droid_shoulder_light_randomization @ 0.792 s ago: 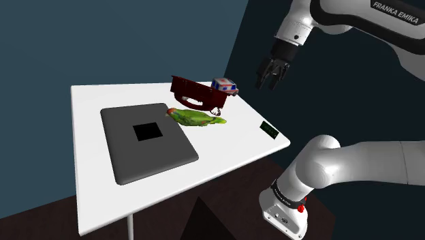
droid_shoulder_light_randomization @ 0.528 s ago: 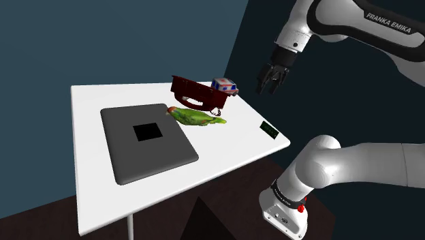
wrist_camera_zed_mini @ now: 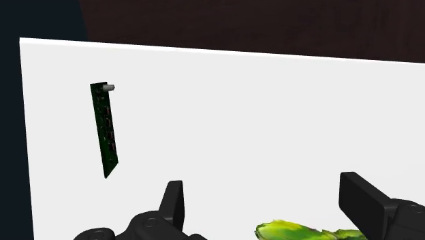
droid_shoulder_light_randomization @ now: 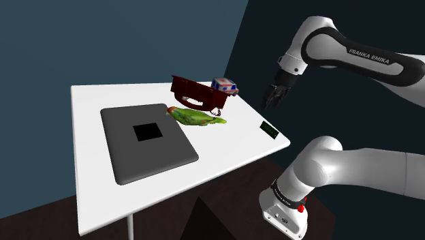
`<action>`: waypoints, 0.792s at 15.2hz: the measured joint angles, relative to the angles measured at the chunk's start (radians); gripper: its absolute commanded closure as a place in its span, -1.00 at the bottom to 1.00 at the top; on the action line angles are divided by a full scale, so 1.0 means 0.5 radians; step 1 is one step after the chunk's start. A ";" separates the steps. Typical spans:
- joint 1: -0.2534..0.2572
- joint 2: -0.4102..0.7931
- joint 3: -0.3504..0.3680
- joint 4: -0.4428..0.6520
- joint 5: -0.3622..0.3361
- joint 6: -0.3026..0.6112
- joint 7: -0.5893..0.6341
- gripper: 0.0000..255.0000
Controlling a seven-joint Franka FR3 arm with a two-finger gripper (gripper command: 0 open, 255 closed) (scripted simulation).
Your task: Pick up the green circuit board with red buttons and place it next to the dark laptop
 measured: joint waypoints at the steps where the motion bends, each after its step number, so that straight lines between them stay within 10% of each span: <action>1: -0.020 -0.010 -0.035 -0.073 -0.042 0.069 -0.036 -1.00; 12: -0.309 0.044 -0.478 -0.485 -0.548 0.649 -0.436 -1.00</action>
